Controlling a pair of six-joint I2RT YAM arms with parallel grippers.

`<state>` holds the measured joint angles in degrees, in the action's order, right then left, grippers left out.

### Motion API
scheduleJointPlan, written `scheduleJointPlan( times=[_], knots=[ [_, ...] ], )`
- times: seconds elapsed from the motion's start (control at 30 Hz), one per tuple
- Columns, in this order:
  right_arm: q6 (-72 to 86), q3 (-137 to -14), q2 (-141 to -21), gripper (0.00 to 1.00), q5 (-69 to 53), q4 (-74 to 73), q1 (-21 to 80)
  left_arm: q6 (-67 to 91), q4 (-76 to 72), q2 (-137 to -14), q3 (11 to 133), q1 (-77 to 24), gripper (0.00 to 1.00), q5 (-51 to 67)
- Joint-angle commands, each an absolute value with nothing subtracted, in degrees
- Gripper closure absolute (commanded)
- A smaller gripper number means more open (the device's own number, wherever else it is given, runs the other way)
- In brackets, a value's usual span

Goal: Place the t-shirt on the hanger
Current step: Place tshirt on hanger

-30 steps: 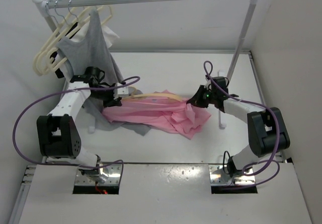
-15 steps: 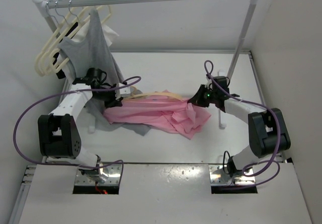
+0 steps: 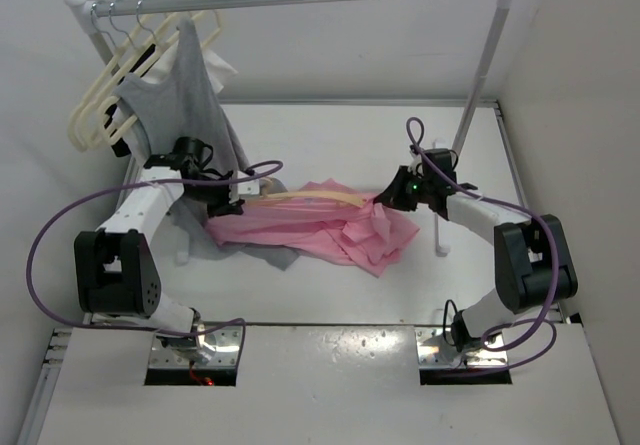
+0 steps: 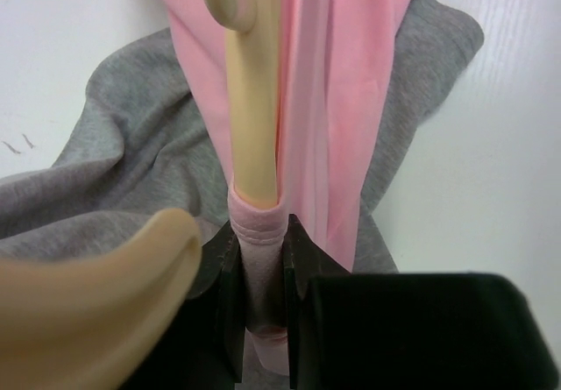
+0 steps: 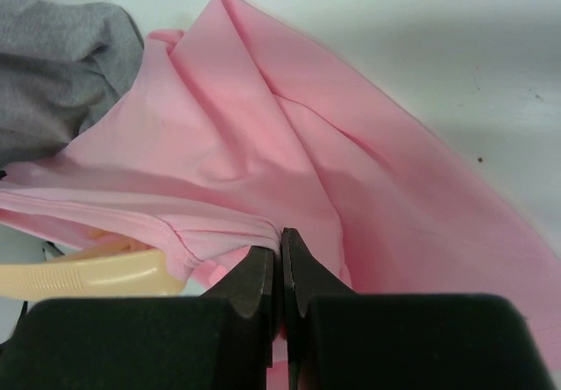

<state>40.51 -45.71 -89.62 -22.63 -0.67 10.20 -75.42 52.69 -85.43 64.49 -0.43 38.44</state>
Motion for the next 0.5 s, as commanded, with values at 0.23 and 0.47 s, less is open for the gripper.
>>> scheduleJointPlan(
  times=[0.23, 0.47],
  knots=[
    [36.5, -48.0, -90.1, 1.0, -6.0, -2.1, 4.0, -76.1, 56.3, -83.3, 63.9, 1.7, 1.0, 21.9],
    [35.4, -46.9, -88.9, 1.0, -6.0, -2.1, 4.0, -68.0, 53.7, -86.4, 67.1, 1.7, 1.0, 23.0]
  ],
)
